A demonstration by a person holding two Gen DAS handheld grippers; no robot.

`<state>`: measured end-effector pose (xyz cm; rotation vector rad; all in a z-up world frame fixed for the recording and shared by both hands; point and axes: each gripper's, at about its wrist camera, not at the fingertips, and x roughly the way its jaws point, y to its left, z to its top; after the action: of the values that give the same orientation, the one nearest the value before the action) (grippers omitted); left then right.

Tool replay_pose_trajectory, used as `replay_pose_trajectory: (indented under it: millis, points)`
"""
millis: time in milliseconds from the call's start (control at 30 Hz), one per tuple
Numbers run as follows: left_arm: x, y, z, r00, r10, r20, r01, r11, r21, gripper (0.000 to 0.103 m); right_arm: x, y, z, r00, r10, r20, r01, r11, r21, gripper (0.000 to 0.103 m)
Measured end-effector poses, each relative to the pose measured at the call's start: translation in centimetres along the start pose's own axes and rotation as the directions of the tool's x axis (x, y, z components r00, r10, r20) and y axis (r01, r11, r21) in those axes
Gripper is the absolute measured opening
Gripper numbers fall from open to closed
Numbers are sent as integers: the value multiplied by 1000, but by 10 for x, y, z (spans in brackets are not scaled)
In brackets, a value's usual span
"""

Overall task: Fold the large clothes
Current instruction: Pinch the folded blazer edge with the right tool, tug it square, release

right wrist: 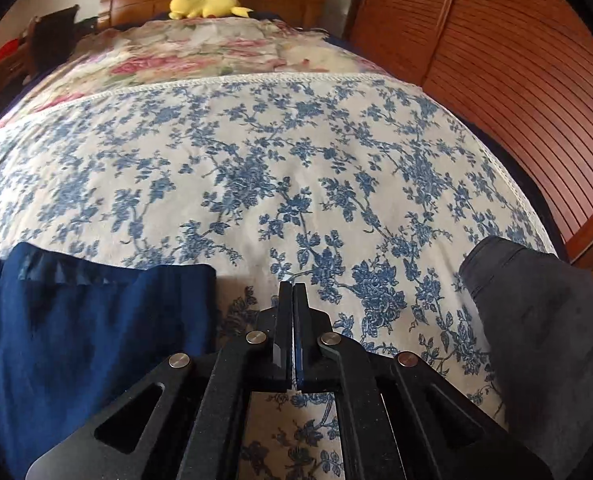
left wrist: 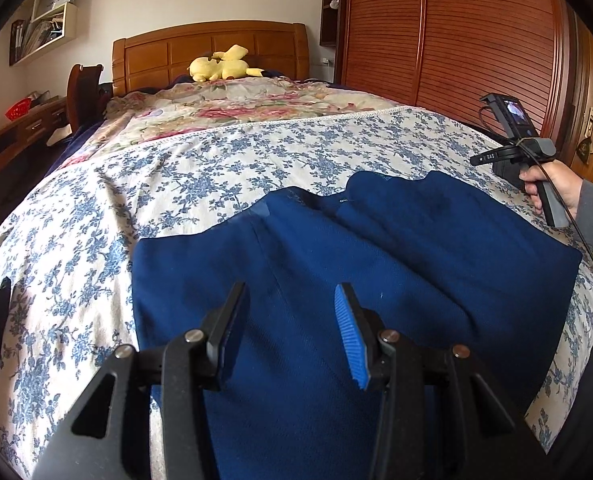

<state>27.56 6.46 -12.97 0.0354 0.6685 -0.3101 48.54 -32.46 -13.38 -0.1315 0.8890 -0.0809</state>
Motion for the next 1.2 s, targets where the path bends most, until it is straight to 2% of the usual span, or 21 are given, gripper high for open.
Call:
replay_pose_trajectory:
  millis: [167, 267, 333, 367, 400, 467, 667, 900, 1000, 1100, 1200]
  points:
    - [0, -1, 0, 1000, 2, -1, -2, 1000, 6, 43, -27, 6, -15, 995, 88, 40, -87, 996, -30, 0]
    - [0, -1, -1, 1000, 3, -3, -3, 1000, 5, 43, -51, 20, -34, 984, 167, 61, -163, 984, -67, 0]
    - [0, -1, -1, 1000, 4, -4, -4, 1000, 4, 43, -68, 35, -51, 975, 211, 67, -204, 973, -108, 5]
    - [0, -1, -1, 1000, 6, -4, -6, 1000, 5, 43, -74, 41, -58, 972, 227, 66, -218, 968, -123, 12]
    - [0, -1, 0, 1000, 8, -4, -8, 1000, 5, 43, -80, 47, -65, 968, 242, 63, -232, 963, -139, 24]
    - [-1, -3, 0, 1000, 13, -2, -13, 1000, 11, 43, -93, 62, -83, 964, 259, 63, -242, 950, -197, 36]
    - [-7, -7, 1, 999, 39, 11, -39, 999, 30, 43, -117, 78, -126, 953, 304, 18, -287, 915, -284, 38]
    - [-33, -18, 4, 998, 40, 49, -41, 999, 22, 43, -138, 73, -159, 946, 324, 2, -310, 905, -290, 38]
    - [-46, -26, 0, 997, 46, 55, -47, 999, 22, 43, -137, 69, -169, 946, 323, -23, -316, 905, -284, 38]
    - [-57, -32, -12, 998, 40, 38, -40, 999, -4, 43, -116, 67, -182, 939, 329, -103, -345, 901, -263, 40]
    - [-65, -33, -28, 999, 31, 9, -31, 998, -47, 43, -114, 68, -190, 940, 333, -71, -339, 898, -279, 40]
